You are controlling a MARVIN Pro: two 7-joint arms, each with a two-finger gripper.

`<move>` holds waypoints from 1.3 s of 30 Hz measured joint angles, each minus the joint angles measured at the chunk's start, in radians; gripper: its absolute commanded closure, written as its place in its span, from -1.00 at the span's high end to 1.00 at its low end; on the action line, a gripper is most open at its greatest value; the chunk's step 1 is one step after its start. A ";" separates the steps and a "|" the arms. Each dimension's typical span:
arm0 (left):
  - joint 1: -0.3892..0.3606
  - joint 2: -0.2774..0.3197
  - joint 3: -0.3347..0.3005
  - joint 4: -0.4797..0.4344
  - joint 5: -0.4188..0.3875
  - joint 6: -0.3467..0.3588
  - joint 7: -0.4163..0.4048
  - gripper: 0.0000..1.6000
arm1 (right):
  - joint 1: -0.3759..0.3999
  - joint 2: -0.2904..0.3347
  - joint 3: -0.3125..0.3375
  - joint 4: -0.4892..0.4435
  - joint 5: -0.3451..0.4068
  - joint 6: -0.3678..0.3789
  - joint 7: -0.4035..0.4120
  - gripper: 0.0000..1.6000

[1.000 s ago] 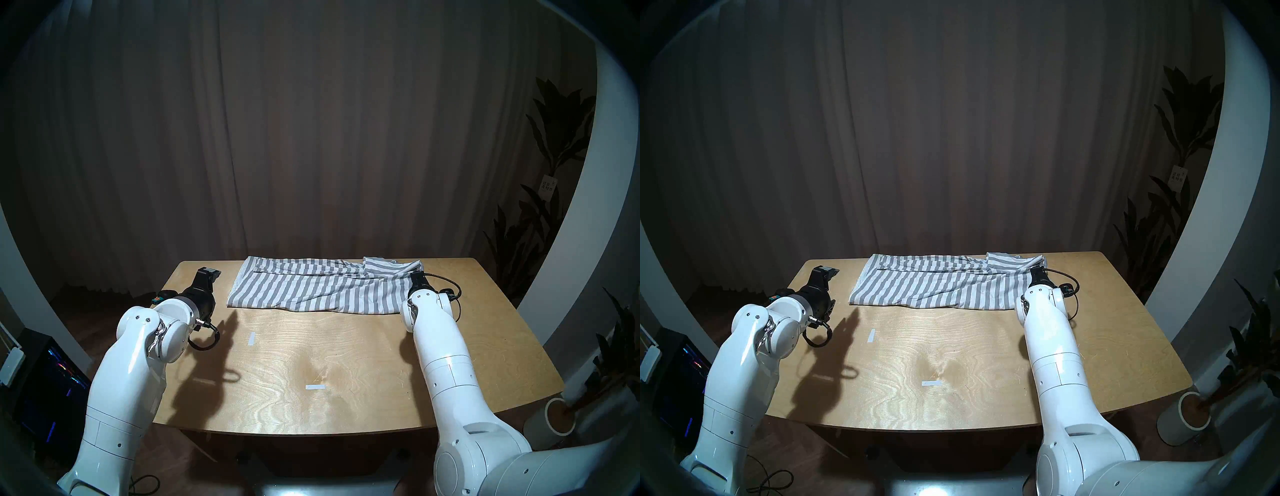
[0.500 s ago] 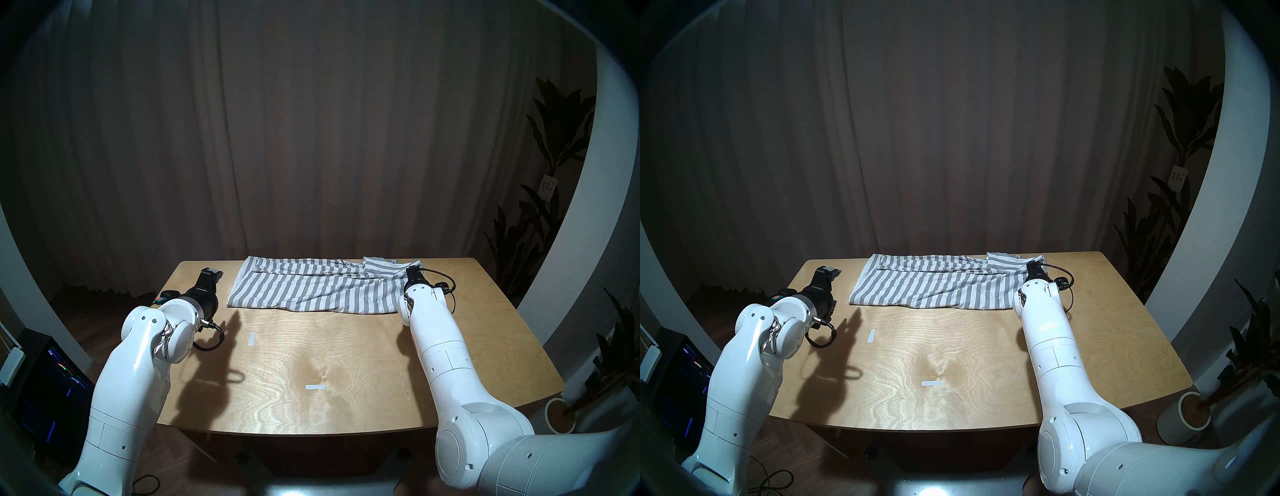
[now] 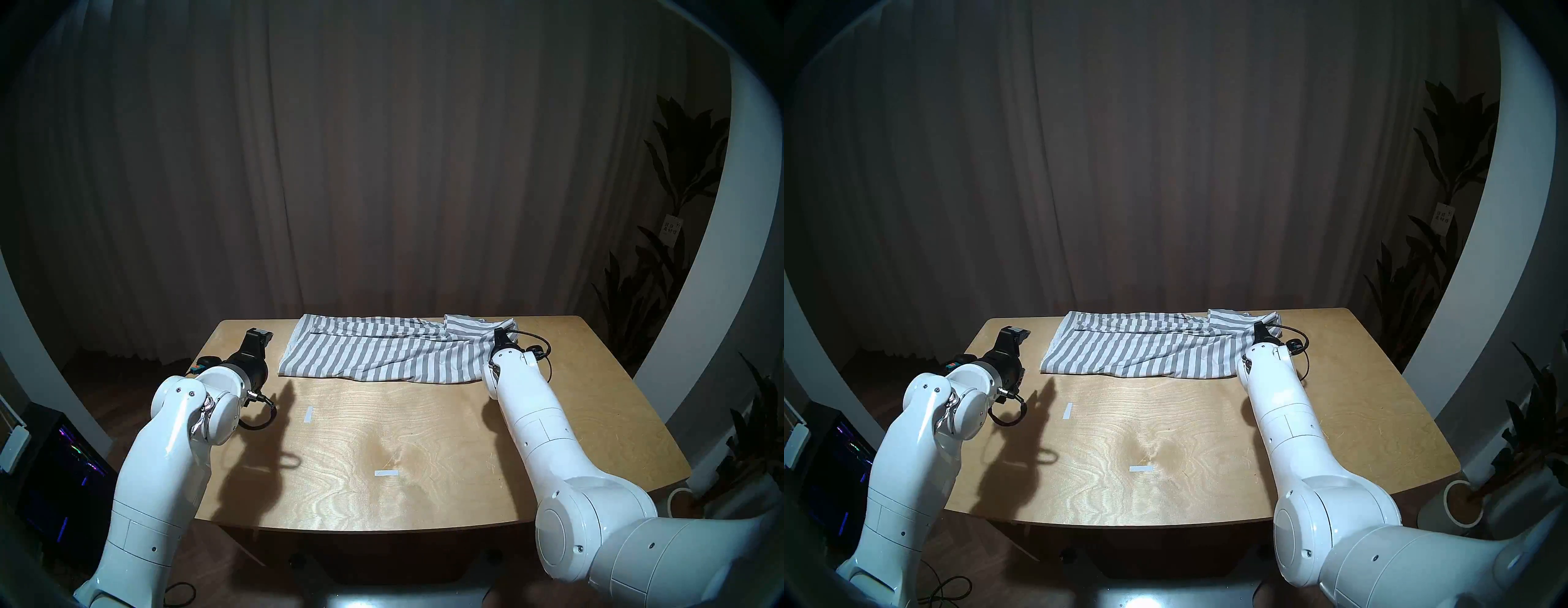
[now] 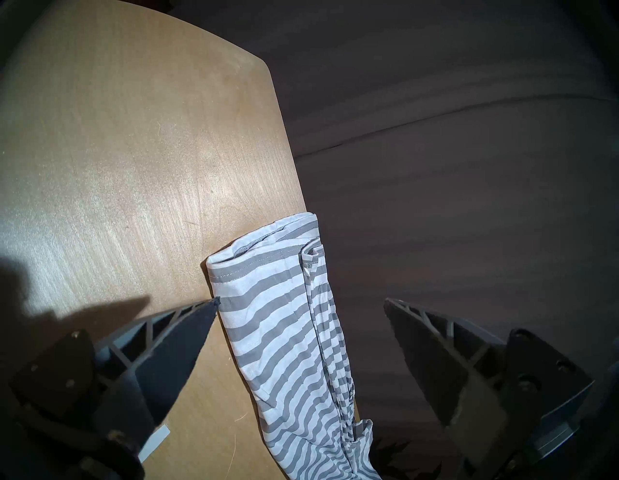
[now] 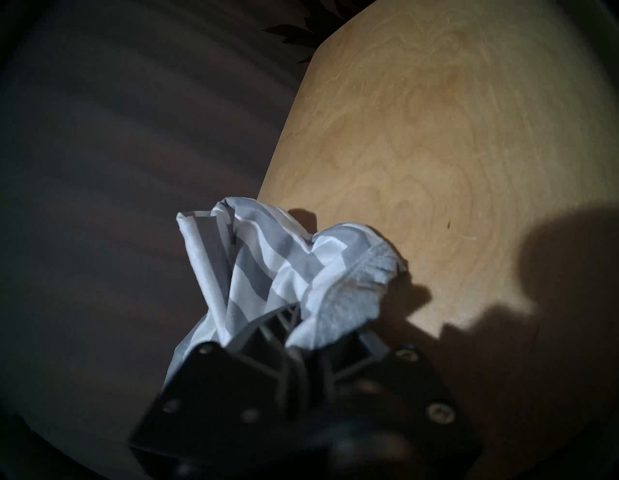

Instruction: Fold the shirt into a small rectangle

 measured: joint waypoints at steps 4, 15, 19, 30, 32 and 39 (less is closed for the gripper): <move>0.001 -0.002 -0.004 -0.002 0.000 -0.004 0.000 1.00 | 0.012 0.000 -0.005 0.019 -0.006 -0.011 -0.003 -1.00; 0.006 -0.007 -0.011 -0.008 -0.001 -0.013 -0.002 1.00 | -0.046 0.007 -0.017 -0.060 -0.002 0.013 0.027 -1.00; 0.008 -0.011 -0.012 -0.009 -0.002 -0.017 -0.003 1.00 | -0.075 0.009 -0.023 -0.099 0.004 0.024 0.052 -1.00; 0.038 -0.025 -0.024 -0.029 -0.002 -0.035 -0.003 1.00 | -0.085 -0.004 -0.045 -0.142 0.026 0.024 0.120 -1.00; 0.043 -0.026 -0.026 -0.032 -0.002 -0.038 -0.003 1.00 | -0.079 -0.005 -0.047 -0.141 0.028 0.021 0.128 -1.00; 0.066 -0.031 -0.039 -0.045 -0.001 -0.049 -0.003 1.00 | -0.041 -0.009 -0.063 -0.131 0.032 0.009 0.158 -1.00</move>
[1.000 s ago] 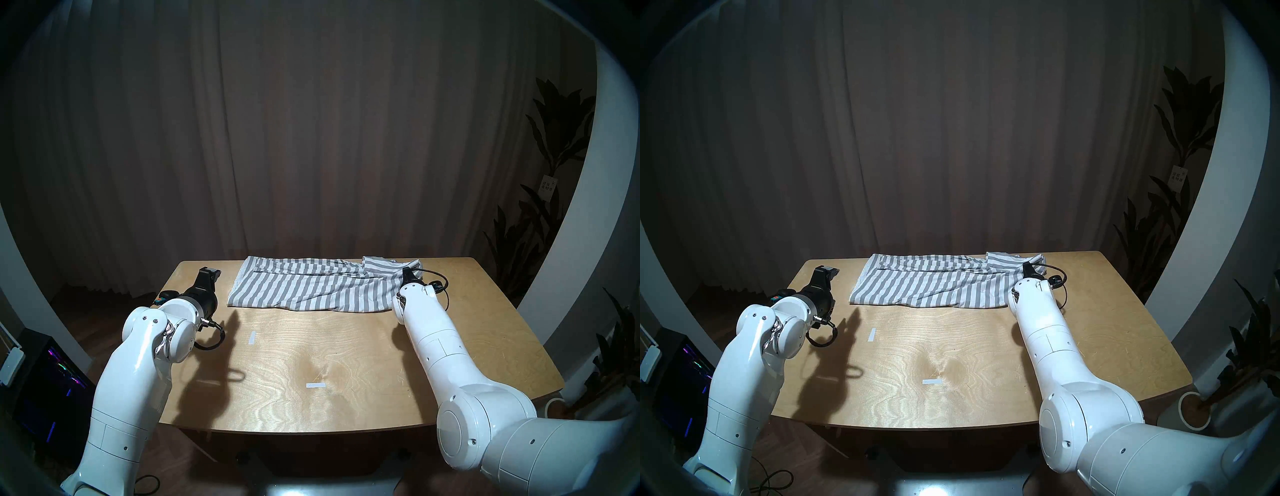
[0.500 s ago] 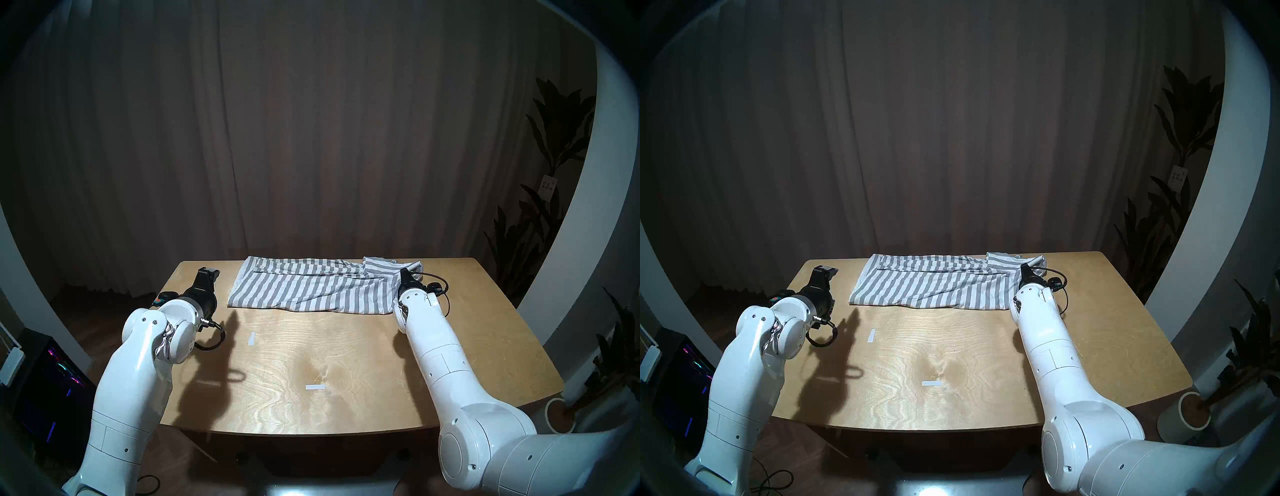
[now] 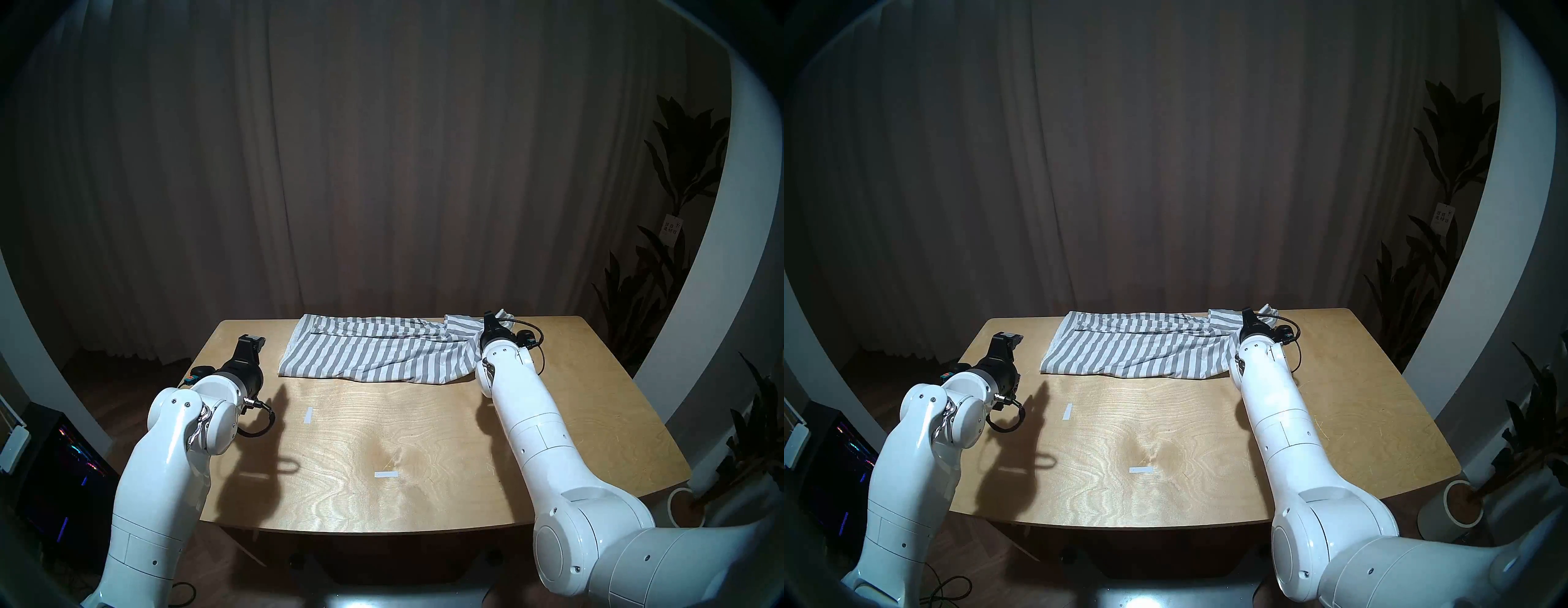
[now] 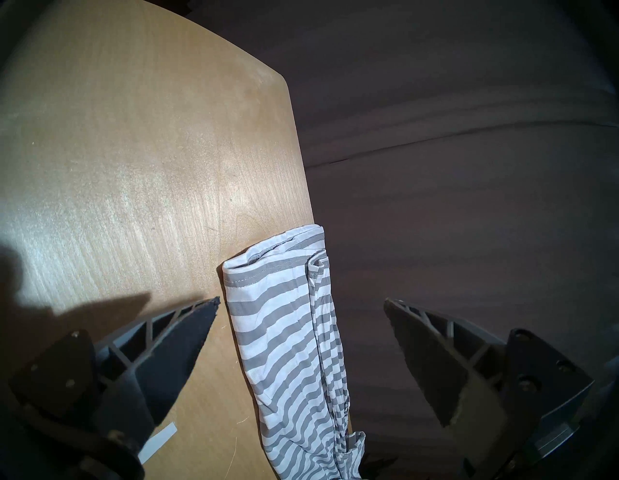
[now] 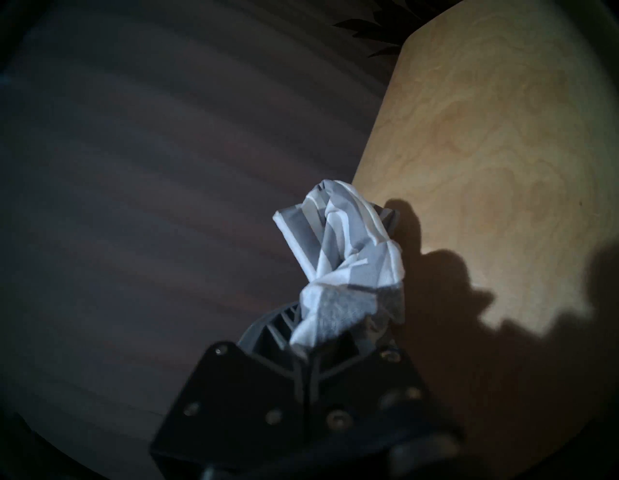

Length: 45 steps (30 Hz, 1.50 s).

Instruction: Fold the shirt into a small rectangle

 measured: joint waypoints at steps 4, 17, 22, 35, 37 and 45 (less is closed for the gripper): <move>0.012 -0.002 -0.008 -0.007 0.000 -0.006 0.000 1.00 | 0.022 -0.004 -0.014 0.016 -0.004 -0.003 0.015 -1.00; 0.058 -0.015 -0.049 -0.033 0.000 -0.036 -0.006 1.00 | 0.083 -0.049 -0.091 0.070 -0.025 0.000 0.050 -1.00; 0.092 -0.024 -0.082 -0.052 -0.001 -0.058 -0.013 1.00 | 0.105 -0.075 -0.127 0.096 -0.034 0.014 0.063 -1.00; 0.179 -0.061 -0.154 -0.096 -0.004 -0.108 -0.037 1.00 | 0.152 -0.129 -0.198 0.179 -0.054 0.038 0.092 -1.00; 0.193 -0.068 -0.166 -0.103 -0.005 -0.116 -0.042 1.00 | 0.163 -0.141 -0.210 0.192 -0.057 0.041 0.097 -1.00; 0.235 -0.090 -0.202 -0.124 -0.005 -0.143 -0.055 1.00 | 0.202 -0.180 -0.242 0.261 -0.065 0.046 0.109 -1.00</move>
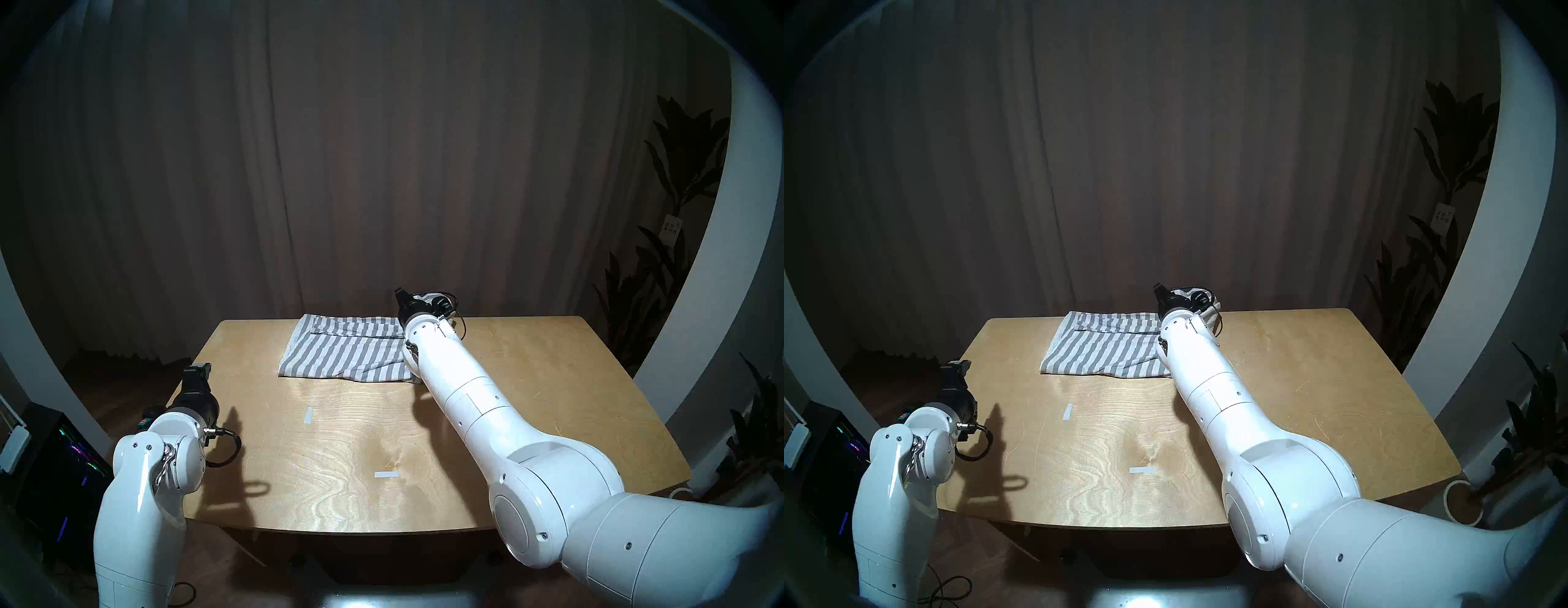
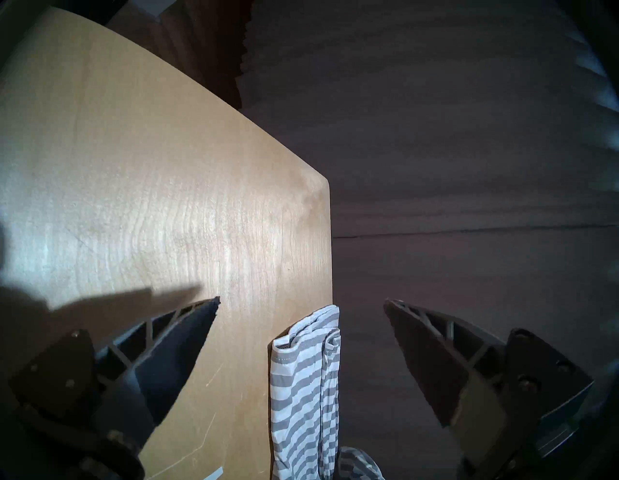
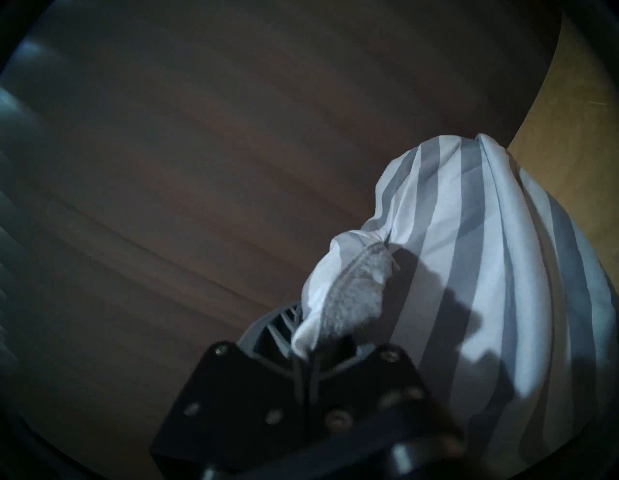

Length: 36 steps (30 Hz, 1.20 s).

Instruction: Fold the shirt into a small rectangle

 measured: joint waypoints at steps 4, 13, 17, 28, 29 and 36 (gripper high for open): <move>0.019 -0.011 -0.015 -0.008 0.001 -0.013 -0.005 1.00 | 0.023 -0.025 -0.011 0.049 -0.001 -0.001 0.001 -1.00; 0.057 -0.036 -0.046 -0.019 0.005 -0.041 -0.012 1.00 | 0.091 -0.093 -0.020 0.154 0.013 -0.009 -0.002 -1.00; 0.070 -0.046 -0.057 -0.023 0.008 -0.052 -0.014 1.00 | 0.124 -0.120 -0.016 0.194 0.028 -0.013 -0.004 -1.00; 0.096 -0.066 -0.087 -0.026 0.017 -0.079 -0.016 1.00 | 0.191 -0.193 -0.014 0.301 0.062 -0.024 -0.005 -1.00; 0.098 -0.068 -0.090 -0.026 0.018 -0.082 -0.016 1.00 | 0.195 -0.198 -0.019 0.311 0.065 -0.024 -0.004 -1.00; 0.113 -0.081 -0.107 -0.028 0.024 -0.097 -0.017 1.00 | 0.211 -0.215 -0.051 0.356 0.084 -0.023 0.008 -1.00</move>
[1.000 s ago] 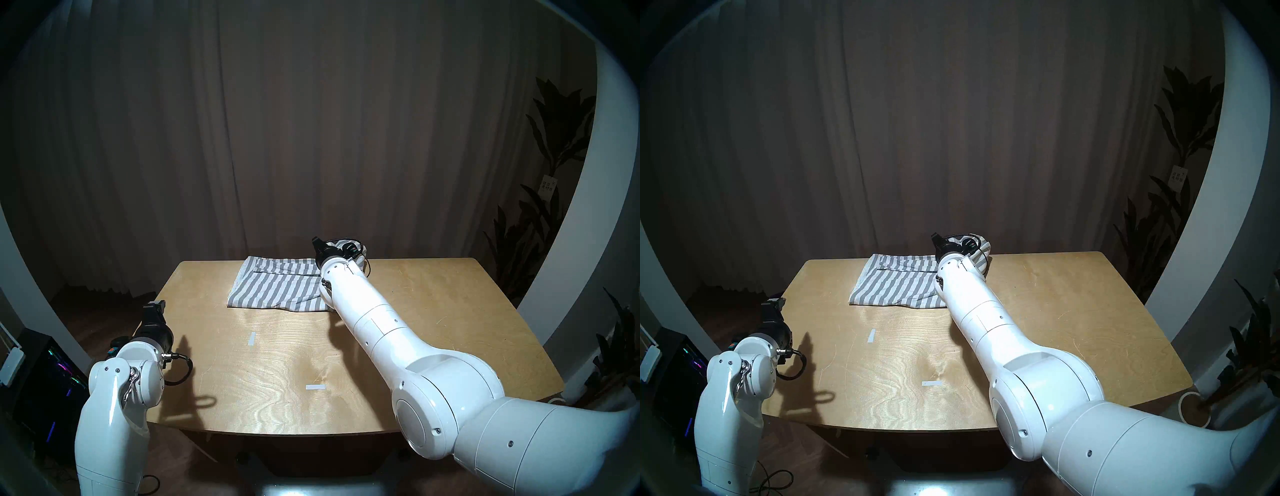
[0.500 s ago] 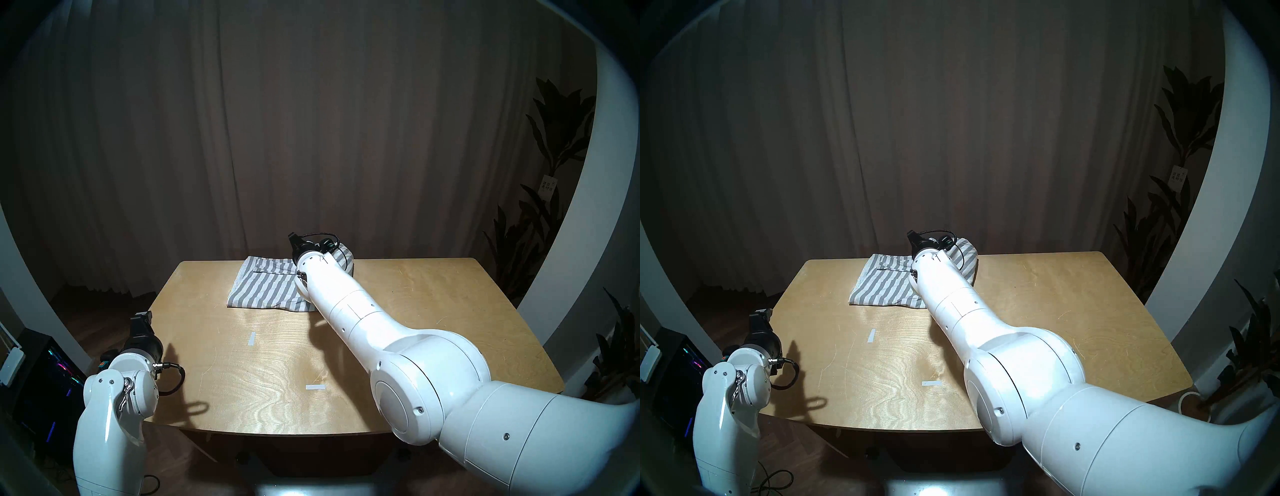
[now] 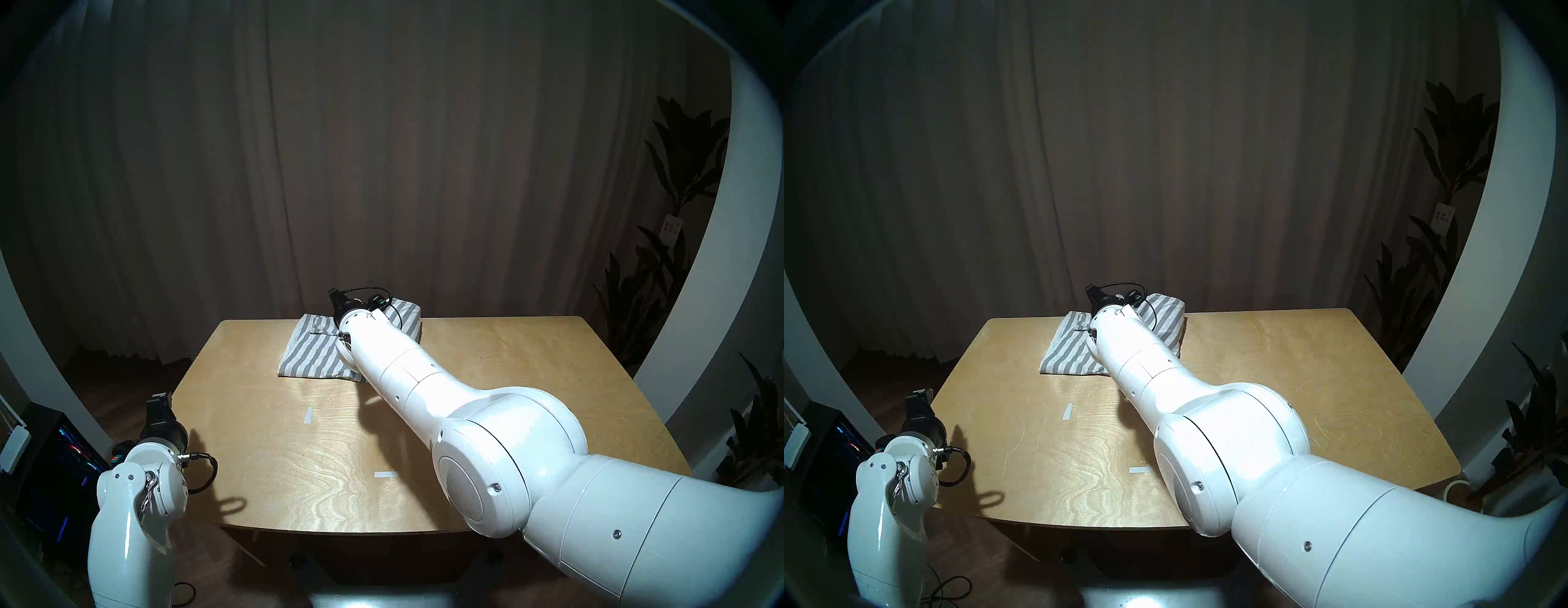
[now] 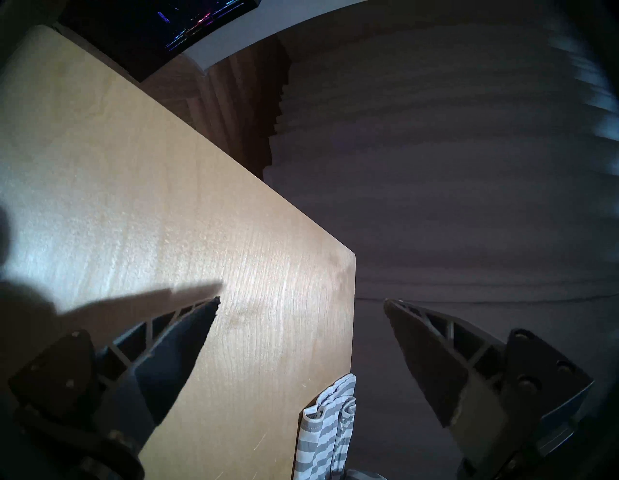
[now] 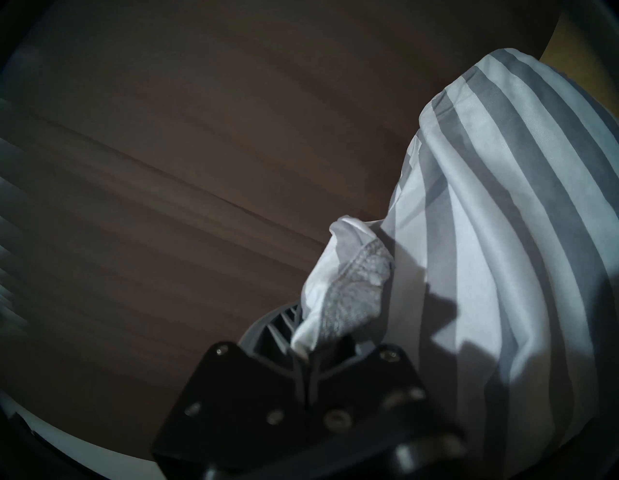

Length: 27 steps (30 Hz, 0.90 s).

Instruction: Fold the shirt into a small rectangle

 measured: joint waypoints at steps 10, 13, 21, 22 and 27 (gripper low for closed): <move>0.021 -0.019 -0.024 -0.004 0.006 -0.021 -0.001 1.00 | 0.013 -0.006 -0.045 0.006 0.034 0.025 0.024 -1.00; 0.027 -0.025 -0.034 -0.004 0.007 -0.028 -0.001 1.00 | 0.014 -0.006 -0.065 0.004 0.045 0.039 0.033 -1.00; 0.044 -0.040 -0.053 -0.002 0.009 -0.042 0.000 1.00 | 0.012 -0.008 -0.122 -0.004 0.069 0.071 0.050 -1.00; 0.046 -0.042 -0.055 -0.002 0.009 -0.043 0.000 1.00 | 0.011 -0.008 -0.130 -0.004 0.072 0.075 0.051 -1.00; 0.054 -0.051 -0.065 0.000 0.010 -0.051 0.001 1.00 | 0.003 -0.008 -0.167 -0.005 0.086 0.093 0.054 -1.00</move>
